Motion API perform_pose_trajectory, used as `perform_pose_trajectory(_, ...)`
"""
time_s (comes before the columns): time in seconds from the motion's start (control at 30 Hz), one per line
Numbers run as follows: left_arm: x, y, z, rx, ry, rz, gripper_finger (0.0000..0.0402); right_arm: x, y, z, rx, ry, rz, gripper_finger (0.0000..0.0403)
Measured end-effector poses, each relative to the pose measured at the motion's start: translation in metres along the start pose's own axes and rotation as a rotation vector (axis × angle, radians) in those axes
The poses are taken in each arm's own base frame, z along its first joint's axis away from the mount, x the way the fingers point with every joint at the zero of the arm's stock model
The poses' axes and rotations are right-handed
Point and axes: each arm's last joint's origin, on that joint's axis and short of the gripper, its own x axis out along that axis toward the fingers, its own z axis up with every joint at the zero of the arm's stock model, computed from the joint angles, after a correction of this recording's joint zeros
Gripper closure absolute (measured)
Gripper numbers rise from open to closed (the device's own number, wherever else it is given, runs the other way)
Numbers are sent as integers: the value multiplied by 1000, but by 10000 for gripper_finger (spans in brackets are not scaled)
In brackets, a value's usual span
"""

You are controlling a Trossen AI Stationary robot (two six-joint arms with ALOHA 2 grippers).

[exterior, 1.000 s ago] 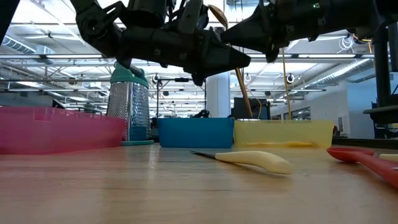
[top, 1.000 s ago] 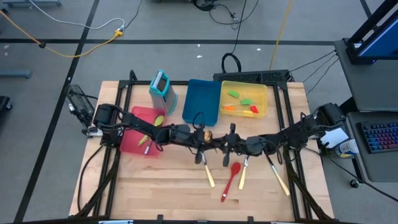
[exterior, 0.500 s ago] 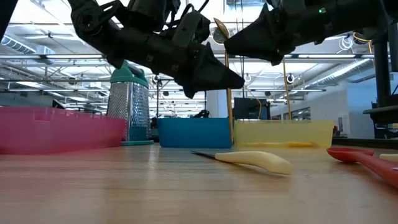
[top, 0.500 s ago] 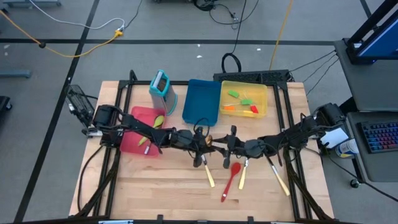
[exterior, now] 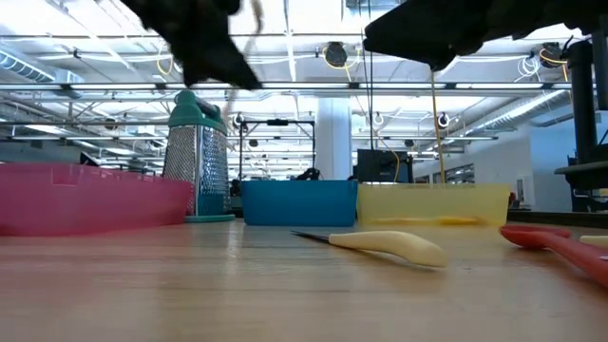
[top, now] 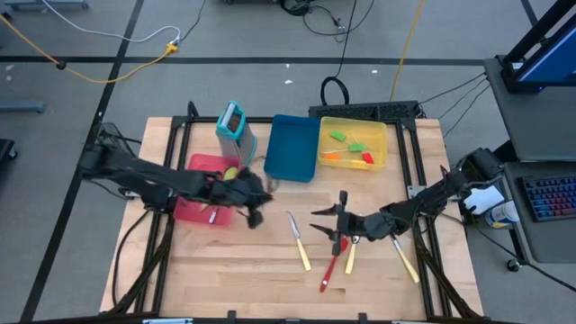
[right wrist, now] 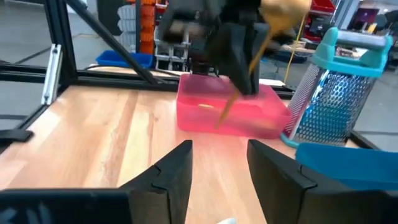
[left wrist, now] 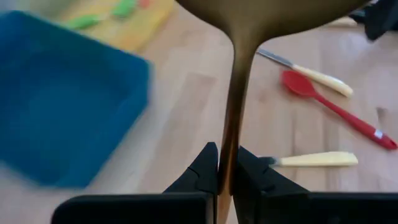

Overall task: Pick & Place Kitchen Items
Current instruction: Put the gold serving spoon into the pink bin

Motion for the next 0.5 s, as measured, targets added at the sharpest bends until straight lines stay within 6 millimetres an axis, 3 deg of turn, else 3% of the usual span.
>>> perform_pose_trajectory(0.1, -37, 14, -3, -45, 62, 90, 383, 0, 0, 1, -8, -6, 0, 260)
perform_pose_trajectory(0.27, -81, 46, -21, -208, 211, 284, 382, 0, 0, 1, -12, -2, 2, 259)
perform_pose_trajectory(0.5, -97, 85, -59, -445, 501, 631, 382, 0, 0, 2, 39, -16, 3, 260)
